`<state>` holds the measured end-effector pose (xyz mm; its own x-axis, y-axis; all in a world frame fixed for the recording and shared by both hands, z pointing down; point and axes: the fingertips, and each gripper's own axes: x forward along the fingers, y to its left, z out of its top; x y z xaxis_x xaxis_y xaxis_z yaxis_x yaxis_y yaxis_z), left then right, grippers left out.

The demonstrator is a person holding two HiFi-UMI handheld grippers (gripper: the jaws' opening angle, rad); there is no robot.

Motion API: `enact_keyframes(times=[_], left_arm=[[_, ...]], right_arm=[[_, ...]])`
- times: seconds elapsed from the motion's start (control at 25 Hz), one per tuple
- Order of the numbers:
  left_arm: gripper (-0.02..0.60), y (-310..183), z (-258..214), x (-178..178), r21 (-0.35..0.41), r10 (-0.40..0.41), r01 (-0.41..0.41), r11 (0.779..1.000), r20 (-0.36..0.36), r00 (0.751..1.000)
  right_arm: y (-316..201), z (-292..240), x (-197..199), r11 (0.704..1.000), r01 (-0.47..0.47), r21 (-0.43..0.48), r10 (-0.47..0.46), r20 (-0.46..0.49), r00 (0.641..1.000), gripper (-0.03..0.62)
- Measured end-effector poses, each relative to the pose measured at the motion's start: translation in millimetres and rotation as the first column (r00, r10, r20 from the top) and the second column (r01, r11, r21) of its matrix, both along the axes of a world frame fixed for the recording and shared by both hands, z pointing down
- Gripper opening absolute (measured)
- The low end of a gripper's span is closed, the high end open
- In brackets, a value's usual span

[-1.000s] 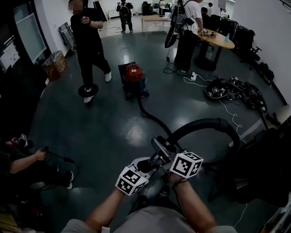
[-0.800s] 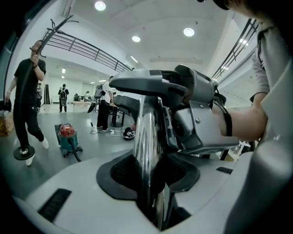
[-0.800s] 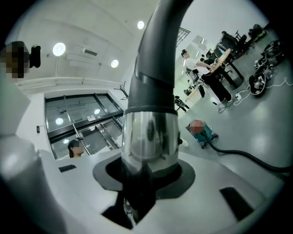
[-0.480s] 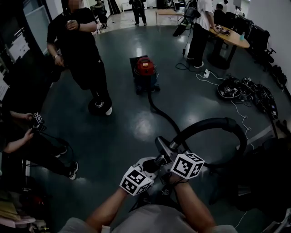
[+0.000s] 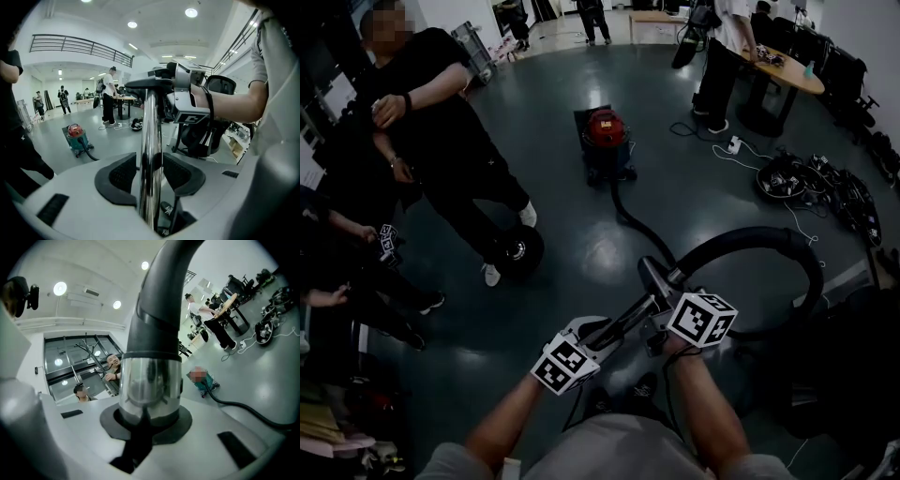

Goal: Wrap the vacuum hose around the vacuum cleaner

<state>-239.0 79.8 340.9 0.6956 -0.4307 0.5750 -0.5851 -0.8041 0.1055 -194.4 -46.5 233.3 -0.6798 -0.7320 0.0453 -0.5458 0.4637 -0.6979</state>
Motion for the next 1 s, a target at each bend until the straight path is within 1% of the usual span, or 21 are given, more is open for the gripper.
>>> enact_keyframes(times=[0.12, 0.2, 0.32, 0.44, 0.56, 0.72, 0.84, 1.0], left_arm=[[0.169, 5.6, 9.9, -26.2, -0.045, -0.055, 0.057, 0.997, 0.034, 0.998], [0.169, 6.8, 11.9, -43.3, -0.066, -0.098, 0.101, 0.993, 0.047, 0.994], [0.167, 3.8, 8.6, -56.6, -0.071, -0.135, 0.139, 0.988, 0.058, 0.989], [0.169, -5.2, 1.1, -53.0, -0.047, -0.142, 0.145, 0.988, 0.063, 0.988], [0.169, -17.3, -9.3, -41.1, -0.01, -0.129, 0.13, 0.991, 0.064, 0.99], [0.169, -35.3, -24.7, -24.7, 0.062, -0.103, 0.098, 0.993, 0.08, 0.991], [0.167, -48.1, -41.6, -14.7, 0.104, -0.087, 0.078, 0.992, 0.087, 0.992], [0.167, -65.9, -61.3, 2.1, 0.172, -0.056, 0.039, 0.984, 0.096, 0.994]], right_arm=[[-13.0, 4.2, 11.5, 1.0, 0.002, 0.031, 0.0, -0.078, 0.997, 0.052], [-21.0, 8.5, 13.3, 0.999, 0.03, 0.039, -0.024, -0.129, 0.991, 0.052], [-25.6, 19.2, 6.2, 0.994, 0.105, 0.022, -0.098, -0.202, 0.974, 0.052], [-19.4, 35.5, -4.3, 0.98, 0.2, -0.007, -0.194, -0.27, 0.943, 0.052], [-6.0, 52.7, -15.0, 0.951, 0.306, -0.04, -0.302, -0.325, 0.896, 0.052], [12.3, 76.1, -21.0, 0.897, 0.433, -0.088, -0.431, -0.396, 0.811, 0.052], [23.3, 85.8, -16.1, 0.867, 0.485, -0.115, -0.481, -0.446, 0.755, 0.052], [31.7, 96.4, -7.7, 0.836, 0.534, -0.125, -0.517, -0.505, 0.692, 0.052]])
